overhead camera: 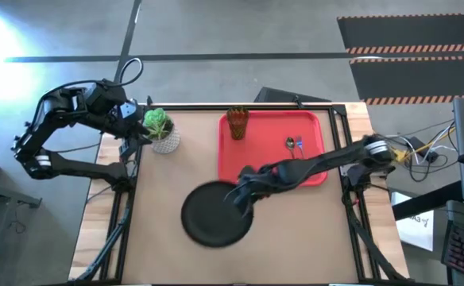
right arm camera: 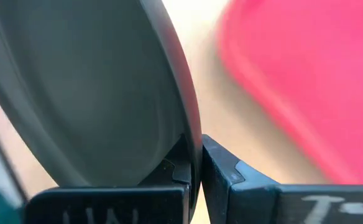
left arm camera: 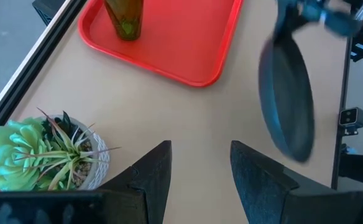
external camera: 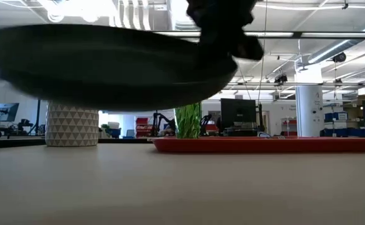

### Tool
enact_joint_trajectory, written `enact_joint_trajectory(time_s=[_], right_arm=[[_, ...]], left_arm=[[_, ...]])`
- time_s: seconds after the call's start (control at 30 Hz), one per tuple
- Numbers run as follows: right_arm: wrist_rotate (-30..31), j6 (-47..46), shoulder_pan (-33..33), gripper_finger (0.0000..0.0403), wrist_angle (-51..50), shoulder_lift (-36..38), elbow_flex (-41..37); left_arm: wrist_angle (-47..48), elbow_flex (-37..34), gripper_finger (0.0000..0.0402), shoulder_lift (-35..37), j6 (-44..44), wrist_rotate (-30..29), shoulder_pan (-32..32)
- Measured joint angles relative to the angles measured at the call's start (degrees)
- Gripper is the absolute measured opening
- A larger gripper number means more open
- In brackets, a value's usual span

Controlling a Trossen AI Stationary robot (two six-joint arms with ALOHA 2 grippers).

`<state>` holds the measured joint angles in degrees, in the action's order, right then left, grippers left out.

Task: Pick and place plate/cup/fork/spoon on tray
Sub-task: Put the black plate into the red tray

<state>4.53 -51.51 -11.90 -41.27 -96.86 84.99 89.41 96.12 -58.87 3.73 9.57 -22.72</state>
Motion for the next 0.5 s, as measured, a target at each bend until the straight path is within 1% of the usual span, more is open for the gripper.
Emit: enact_joint_trajectory(time_s=[0.13,0.27,0.5], right_arm=[[-8.0,1.7,0.2,0.0008,11.1,-5.9,0.4],[-13.0,2.6,0.7,0.0008,17.2,-11.4,2.1],[-17.1,4.4,1.3,0.0008,17.5,-18.7,5.2]], left_arm=[[0.0,0.0,0.0147,-0.5,0.0,0.0,0.0],[0.0,0.0,0.0147,-1.1,0.0,0.0,0.0],[0.1,0.0,0.0147,-1.0,0.2,0.0,0.0]])
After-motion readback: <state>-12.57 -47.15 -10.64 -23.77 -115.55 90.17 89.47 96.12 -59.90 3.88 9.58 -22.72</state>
